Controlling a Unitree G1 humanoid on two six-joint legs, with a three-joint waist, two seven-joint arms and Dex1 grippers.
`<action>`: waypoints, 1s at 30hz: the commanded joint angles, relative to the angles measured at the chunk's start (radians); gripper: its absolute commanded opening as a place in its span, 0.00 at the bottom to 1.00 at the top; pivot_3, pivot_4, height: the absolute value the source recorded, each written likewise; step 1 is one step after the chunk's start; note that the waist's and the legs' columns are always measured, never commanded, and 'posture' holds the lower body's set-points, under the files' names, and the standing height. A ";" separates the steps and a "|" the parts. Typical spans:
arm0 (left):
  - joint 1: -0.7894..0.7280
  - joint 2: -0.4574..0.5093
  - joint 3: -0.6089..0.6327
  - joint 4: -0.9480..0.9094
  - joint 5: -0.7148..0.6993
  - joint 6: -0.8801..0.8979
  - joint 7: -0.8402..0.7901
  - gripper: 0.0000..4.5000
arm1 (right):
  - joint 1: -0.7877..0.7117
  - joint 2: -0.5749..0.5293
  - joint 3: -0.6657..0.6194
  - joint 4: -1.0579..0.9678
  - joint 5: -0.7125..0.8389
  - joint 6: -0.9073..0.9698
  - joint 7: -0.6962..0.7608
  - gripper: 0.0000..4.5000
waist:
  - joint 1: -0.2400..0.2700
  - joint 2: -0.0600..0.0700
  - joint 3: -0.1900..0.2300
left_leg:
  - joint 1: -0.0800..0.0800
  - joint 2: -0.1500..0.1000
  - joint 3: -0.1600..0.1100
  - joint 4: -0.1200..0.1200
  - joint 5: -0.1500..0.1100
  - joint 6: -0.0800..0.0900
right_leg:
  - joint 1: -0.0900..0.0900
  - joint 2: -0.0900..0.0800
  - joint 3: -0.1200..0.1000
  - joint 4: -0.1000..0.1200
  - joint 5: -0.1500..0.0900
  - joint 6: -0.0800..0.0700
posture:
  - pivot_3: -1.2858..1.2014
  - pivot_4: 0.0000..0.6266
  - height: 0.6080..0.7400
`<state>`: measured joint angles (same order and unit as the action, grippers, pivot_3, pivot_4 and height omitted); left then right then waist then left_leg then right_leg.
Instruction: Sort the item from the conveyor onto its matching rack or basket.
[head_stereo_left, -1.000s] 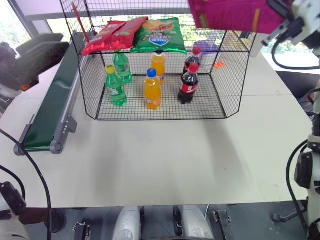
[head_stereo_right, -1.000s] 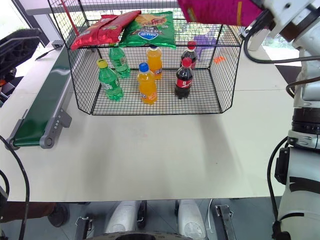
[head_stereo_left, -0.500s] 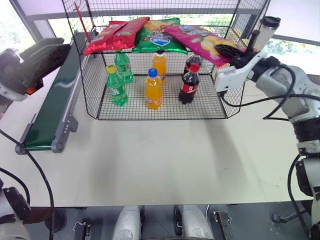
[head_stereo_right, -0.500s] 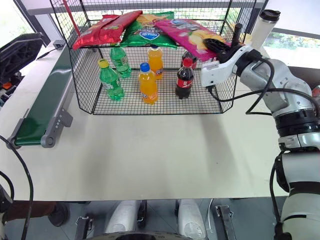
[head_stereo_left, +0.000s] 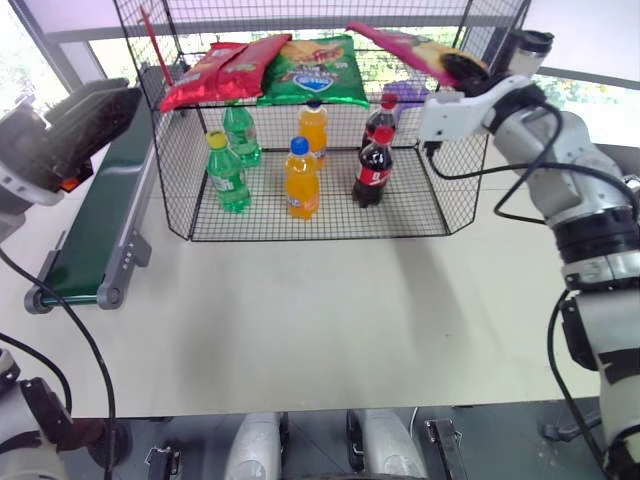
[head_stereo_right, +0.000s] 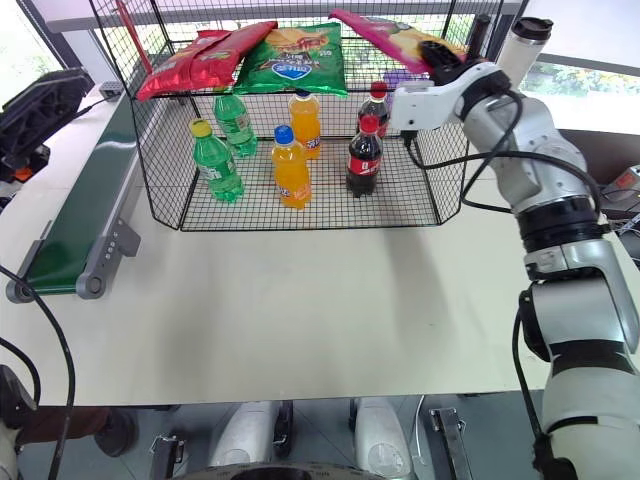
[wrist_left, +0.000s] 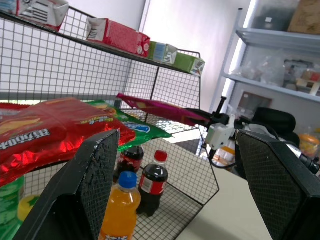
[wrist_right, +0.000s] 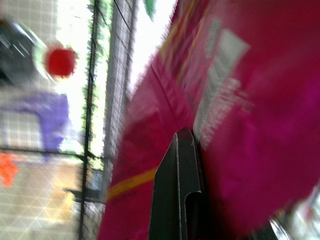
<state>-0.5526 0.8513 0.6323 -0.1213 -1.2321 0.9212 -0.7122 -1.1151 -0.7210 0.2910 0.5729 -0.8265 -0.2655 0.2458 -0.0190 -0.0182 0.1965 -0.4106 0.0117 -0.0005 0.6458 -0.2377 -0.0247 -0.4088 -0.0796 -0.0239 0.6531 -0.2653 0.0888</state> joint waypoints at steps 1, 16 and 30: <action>0.011 0.002 0.024 -0.031 -0.015 -0.025 0.015 0.86 | -0.028 0.004 -0.008 -0.015 0.041 0.029 0.061 0.00 | 0.004 0.000 0.000 | 0.000 0.000 0.000 0.000 0.000 0.000 | 0.000 0.000 0.000 0.000 0.000 0.000 | 0.52 0.24 1.00; 0.074 -0.016 0.037 -0.046 -0.023 -0.053 0.044 0.87 | 0.049 -0.072 -0.037 -0.170 0.168 -0.056 0.162 0.79 | 0.002 -0.001 -0.001 | 0.000 0.000 -0.002 0.000 0.000 0.000 | 0.001 0.000 0.000 0.000 0.000 0.000 | 0.52 0.24 1.00; 0.185 -0.054 -0.070 -0.202 0.081 -0.054 0.177 0.87 | 0.413 -0.089 -0.388 -0.632 0.970 0.062 0.383 0.79 | 0.011 -0.001 -0.001 | 0.000 0.000 -0.004 0.000 0.000 0.001 | 0.003 -0.001 -0.001 -0.002 0.000 0.000 | 0.52 0.24 1.00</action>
<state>-0.3751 0.8060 0.5788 -0.2575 -1.1617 0.8780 -0.5799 -0.7307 -0.8063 -0.0058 0.0702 -0.0676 -0.3303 0.5744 -0.0078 -0.0192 0.1959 -0.4102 0.0121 -0.0055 0.6458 -0.2380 -0.0242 -0.4059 -0.0807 -0.0251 0.6510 -0.2644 0.0899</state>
